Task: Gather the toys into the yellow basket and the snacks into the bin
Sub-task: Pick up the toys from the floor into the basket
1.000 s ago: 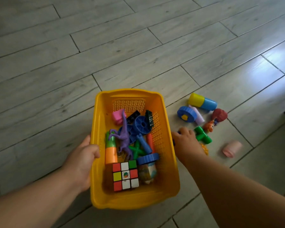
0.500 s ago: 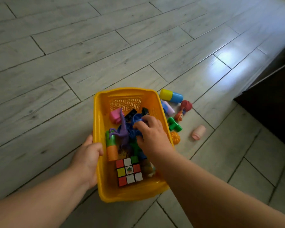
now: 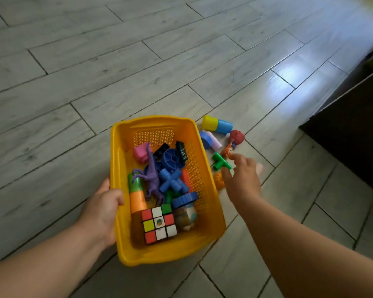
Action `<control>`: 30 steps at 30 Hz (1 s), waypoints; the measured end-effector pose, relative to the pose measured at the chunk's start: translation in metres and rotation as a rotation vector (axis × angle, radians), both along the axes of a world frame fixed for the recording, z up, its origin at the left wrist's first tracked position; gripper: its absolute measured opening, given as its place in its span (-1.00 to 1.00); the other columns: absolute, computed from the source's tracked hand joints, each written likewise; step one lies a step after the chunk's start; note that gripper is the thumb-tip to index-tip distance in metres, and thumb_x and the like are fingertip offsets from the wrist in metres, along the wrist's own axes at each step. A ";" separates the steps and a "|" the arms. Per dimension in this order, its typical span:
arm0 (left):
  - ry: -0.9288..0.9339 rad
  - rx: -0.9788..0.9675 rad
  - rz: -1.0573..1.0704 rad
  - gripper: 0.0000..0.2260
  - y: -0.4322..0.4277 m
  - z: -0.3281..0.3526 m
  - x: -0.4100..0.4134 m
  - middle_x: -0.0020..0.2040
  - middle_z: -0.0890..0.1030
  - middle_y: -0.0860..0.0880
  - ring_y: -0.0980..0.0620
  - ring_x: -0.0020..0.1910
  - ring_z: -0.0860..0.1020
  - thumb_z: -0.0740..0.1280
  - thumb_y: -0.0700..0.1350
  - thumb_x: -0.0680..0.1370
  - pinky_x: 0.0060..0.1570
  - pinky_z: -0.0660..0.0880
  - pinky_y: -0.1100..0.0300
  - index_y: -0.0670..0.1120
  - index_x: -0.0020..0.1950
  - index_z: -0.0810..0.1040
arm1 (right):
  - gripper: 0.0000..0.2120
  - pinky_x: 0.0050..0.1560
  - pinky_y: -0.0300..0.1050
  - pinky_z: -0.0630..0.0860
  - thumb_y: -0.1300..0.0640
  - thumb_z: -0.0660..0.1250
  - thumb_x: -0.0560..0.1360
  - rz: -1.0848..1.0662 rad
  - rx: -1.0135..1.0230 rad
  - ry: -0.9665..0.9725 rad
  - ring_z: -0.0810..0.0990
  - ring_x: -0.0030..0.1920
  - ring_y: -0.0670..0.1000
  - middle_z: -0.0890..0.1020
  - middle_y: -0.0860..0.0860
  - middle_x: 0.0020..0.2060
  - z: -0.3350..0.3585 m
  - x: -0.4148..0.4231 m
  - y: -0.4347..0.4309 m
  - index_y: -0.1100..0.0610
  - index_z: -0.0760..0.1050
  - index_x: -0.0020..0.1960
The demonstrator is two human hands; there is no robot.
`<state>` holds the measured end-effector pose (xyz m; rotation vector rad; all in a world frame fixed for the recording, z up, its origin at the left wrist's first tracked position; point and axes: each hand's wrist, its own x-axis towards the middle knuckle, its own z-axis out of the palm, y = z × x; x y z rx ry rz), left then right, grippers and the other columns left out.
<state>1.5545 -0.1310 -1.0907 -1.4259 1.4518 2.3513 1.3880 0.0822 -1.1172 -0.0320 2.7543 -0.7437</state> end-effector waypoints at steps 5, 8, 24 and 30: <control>-0.026 -0.002 -0.021 -0.50 0.003 -0.008 -0.004 0.00 0.60 -0.31 -0.34 -0.05 0.58 0.06 -0.42 0.43 -0.03 0.52 -0.32 0.07 0.11 0.54 | -0.50 0.09 0.05 0.51 0.07 0.30 0.53 0.245 0.293 -0.148 0.39 0.28 0.18 0.24 0.06 0.39 -0.020 -0.007 0.006 -0.15 0.27 0.42; -0.028 -0.003 -0.034 -0.47 0.002 -0.009 -0.005 -0.05 0.62 -0.29 -0.31 -0.09 0.59 0.05 -0.42 0.43 -0.09 0.56 -0.24 0.08 0.18 0.51 | -0.51 0.07 0.02 0.49 0.04 0.28 0.54 0.332 0.364 -0.144 0.42 0.26 0.18 0.19 0.08 0.41 -0.031 -0.005 0.006 -0.16 0.25 0.43; -0.035 0.032 -0.068 -0.53 0.009 -0.001 -0.006 0.06 0.58 -0.37 -0.46 0.05 0.56 0.07 -0.42 0.46 -0.04 0.53 -0.37 0.09 0.00 0.55 | -0.54 0.16 -0.04 0.48 0.00 0.30 0.53 0.220 -0.159 0.220 0.40 0.22 -0.02 0.25 -0.10 0.31 0.009 -0.009 -0.029 -0.20 0.25 0.37; 0.002 0.045 -0.082 -0.52 0.020 0.004 -0.012 -0.06 0.58 -0.35 -0.34 -0.12 0.58 0.04 -0.43 0.45 -0.05 0.51 -0.39 0.05 0.08 0.54 | -0.51 0.17 -0.08 0.49 0.01 0.32 0.50 0.585 -0.076 0.379 0.37 0.27 0.03 0.31 -0.04 0.33 0.010 0.027 -0.051 -0.13 0.30 0.40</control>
